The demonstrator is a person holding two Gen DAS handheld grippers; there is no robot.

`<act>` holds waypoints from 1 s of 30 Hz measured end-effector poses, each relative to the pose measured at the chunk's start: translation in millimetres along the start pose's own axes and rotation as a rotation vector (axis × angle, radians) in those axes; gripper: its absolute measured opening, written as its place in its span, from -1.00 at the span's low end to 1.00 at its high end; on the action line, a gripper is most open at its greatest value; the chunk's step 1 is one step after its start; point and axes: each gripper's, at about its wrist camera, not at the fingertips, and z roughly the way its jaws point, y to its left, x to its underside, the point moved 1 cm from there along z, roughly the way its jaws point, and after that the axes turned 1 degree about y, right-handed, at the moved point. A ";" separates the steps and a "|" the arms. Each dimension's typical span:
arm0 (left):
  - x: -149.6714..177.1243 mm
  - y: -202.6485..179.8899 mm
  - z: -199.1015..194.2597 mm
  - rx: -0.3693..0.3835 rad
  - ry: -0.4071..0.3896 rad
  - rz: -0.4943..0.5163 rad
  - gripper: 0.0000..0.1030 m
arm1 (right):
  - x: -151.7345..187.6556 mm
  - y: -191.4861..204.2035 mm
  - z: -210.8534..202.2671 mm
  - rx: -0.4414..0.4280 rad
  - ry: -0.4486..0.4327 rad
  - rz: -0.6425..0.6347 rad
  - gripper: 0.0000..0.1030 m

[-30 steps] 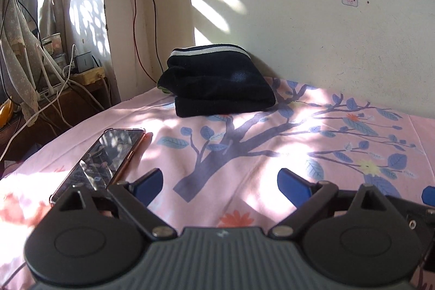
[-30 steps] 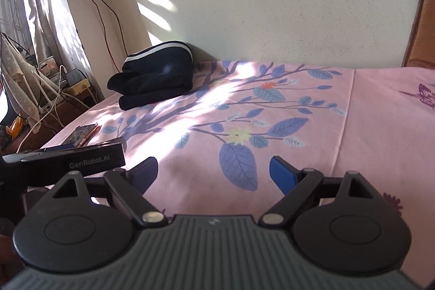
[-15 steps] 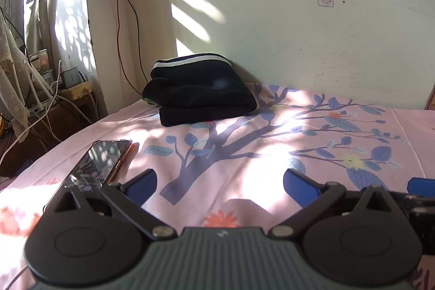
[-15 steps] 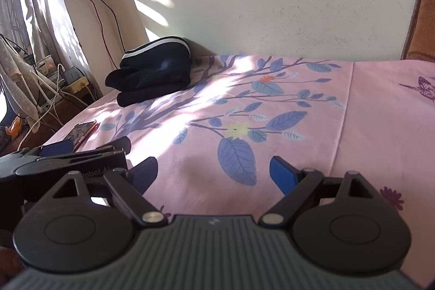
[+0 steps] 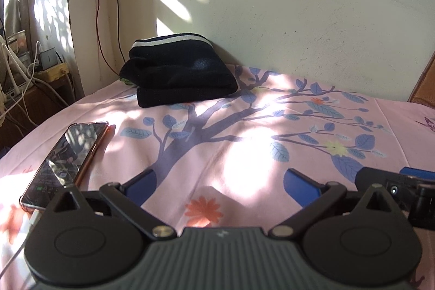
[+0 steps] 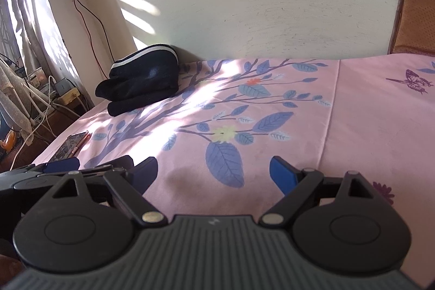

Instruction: Fold small clothes

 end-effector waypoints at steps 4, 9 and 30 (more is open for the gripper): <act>-0.7 0.5 6.0 -0.002 0.041 -0.008 1.00 | -0.3 -0.4 -0.2 0.000 0.001 0.008 0.78; -1.1 -1.6 15.4 -0.010 0.105 0.002 1.00 | -0.7 -1.7 -0.1 -0.002 0.003 0.022 0.78; 10.6 -5.3 7.0 -0.049 0.087 -0.046 1.00 | -2.1 -11.3 0.9 -0.021 0.018 0.082 0.78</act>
